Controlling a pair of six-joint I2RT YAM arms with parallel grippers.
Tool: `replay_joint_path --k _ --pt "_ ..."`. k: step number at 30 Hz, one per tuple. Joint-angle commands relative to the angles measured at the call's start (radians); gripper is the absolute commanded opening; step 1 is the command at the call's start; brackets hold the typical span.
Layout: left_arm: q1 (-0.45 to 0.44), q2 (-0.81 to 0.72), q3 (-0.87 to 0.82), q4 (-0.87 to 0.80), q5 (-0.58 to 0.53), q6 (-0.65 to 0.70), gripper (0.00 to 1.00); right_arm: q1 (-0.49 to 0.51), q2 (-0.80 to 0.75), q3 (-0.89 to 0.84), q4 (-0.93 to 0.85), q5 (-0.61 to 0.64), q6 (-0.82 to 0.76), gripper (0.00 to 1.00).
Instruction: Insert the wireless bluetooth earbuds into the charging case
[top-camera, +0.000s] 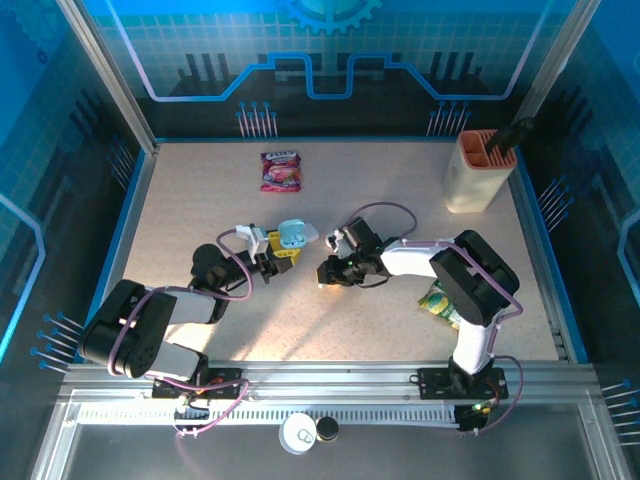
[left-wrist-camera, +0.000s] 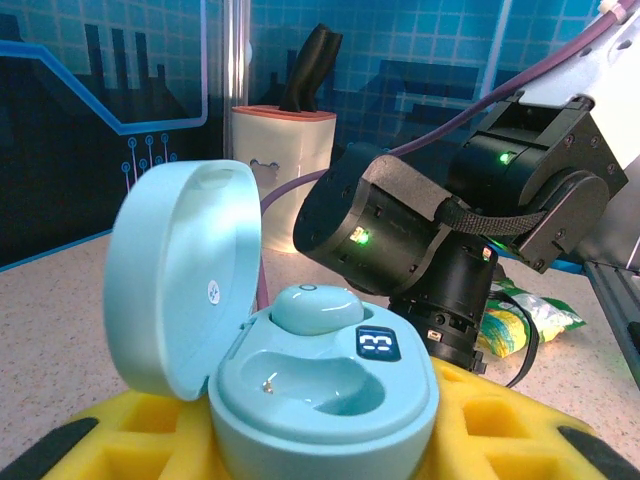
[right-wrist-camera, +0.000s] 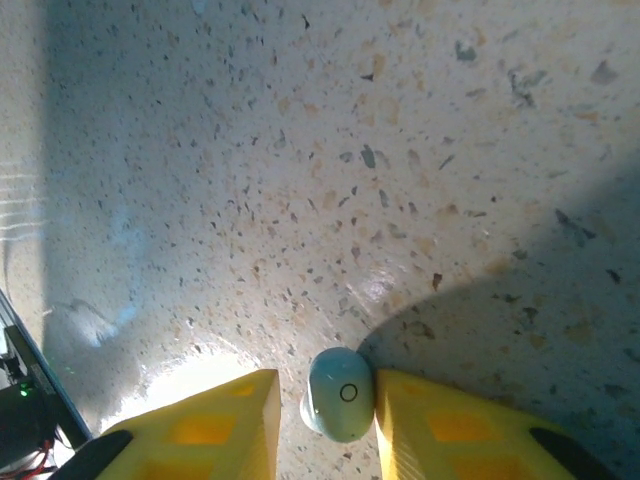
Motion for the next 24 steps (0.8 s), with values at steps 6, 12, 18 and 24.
replay_joint_path --k 6,12,18,24 --pt "0.006 -0.001 -0.01 0.034 0.03 0.0 0.31 0.015 0.048 0.039 -0.081 0.038 -0.036 0.2" --pt "0.004 0.01 -0.01 0.034 0.022 0.019 0.31 0.012 -0.025 0.035 -0.109 0.078 -0.056 0.17" --pt "-0.026 0.045 -0.01 0.034 -0.075 0.092 0.29 0.009 -0.192 0.059 -0.245 0.19 -0.128 0.18" --pt "-0.111 0.077 -0.01 0.034 -0.251 0.241 0.29 0.01 -0.368 0.125 -0.382 0.254 -0.194 0.18"
